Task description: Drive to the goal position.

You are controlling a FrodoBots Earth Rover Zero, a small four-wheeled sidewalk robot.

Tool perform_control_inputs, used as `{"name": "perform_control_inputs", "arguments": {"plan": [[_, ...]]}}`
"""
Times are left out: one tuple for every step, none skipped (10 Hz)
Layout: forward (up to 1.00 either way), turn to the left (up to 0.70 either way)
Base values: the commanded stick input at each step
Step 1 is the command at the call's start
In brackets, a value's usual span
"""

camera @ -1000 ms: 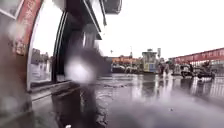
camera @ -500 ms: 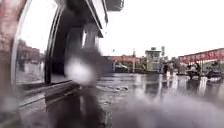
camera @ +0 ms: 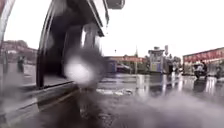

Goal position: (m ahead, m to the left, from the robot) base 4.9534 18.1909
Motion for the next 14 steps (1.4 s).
{"name": "perform_control_inputs", "arguments": {"plan": [[1.0, 0.0], [1.0, 0.0], [1.0, 0.0], [1.0, 0.0], [1.0, 0.0], [1.0, 0.0], [1.0, 0.0], [1.0, 0.0], [1.0, 0.0], [1.0, -0.09], [1.0, -0.4], [1.0, -0.4], [1.0, -0.4], [1.0, -0.4]]}}
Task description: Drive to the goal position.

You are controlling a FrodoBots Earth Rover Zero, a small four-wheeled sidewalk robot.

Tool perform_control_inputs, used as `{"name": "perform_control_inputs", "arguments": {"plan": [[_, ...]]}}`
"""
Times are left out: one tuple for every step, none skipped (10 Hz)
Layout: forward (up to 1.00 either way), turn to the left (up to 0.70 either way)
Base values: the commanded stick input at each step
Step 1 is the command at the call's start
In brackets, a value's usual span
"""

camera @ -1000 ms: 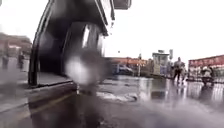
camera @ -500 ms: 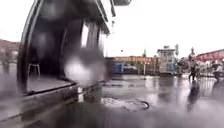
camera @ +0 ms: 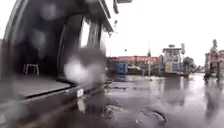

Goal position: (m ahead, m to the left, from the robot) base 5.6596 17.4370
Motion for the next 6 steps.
{"name": "perform_control_inputs", "arguments": {"plan": [[1.0, -0.4], [1.0, -0.4], [1.0, -0.4], [1.0, -0.4], [1.0, -0.4], [1.0, -0.4]]}}
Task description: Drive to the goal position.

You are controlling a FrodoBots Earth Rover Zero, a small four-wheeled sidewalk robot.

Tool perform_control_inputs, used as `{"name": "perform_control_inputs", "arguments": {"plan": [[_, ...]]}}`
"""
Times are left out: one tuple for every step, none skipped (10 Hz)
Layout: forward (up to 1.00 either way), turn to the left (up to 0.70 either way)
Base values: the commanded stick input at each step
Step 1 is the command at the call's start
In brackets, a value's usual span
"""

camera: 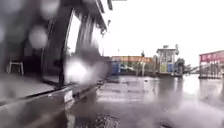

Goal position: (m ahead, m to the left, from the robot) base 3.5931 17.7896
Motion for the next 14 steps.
{"name": "perform_control_inputs", "arguments": {"plan": [[1.0, -0.4], [1.0, -0.4], [1.0, -0.4], [1.0, -0.4], [1.0, -0.4], [1.0, -0.4], [1.0, -0.4], [1.0, -0.4], [1.0, -0.4], [1.0, -0.31], [1.0, 0.0], [1.0, 0.0], [1.0, 0.0], [1.0, 0.0]]}}
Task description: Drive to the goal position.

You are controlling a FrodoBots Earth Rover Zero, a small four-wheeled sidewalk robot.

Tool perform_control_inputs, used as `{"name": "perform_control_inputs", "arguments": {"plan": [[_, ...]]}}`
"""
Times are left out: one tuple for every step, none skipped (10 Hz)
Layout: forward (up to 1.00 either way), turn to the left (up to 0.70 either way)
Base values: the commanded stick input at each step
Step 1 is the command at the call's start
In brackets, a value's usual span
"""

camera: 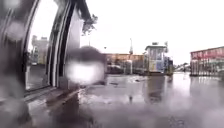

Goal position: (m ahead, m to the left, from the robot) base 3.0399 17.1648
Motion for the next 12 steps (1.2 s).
{"name": "perform_control_inputs", "arguments": {"plan": [[1.0, 0.0], [1.0, 0.0], [1.0, 0.0], [1.0, 0.0], [1.0, 0.0], [1.0, 0.0], [1.0, 0.0], [1.0, 0.0], [1.0, 0.0], [1.0, 0.0], [1.0, 0.0], [1.0, 0.0]]}}
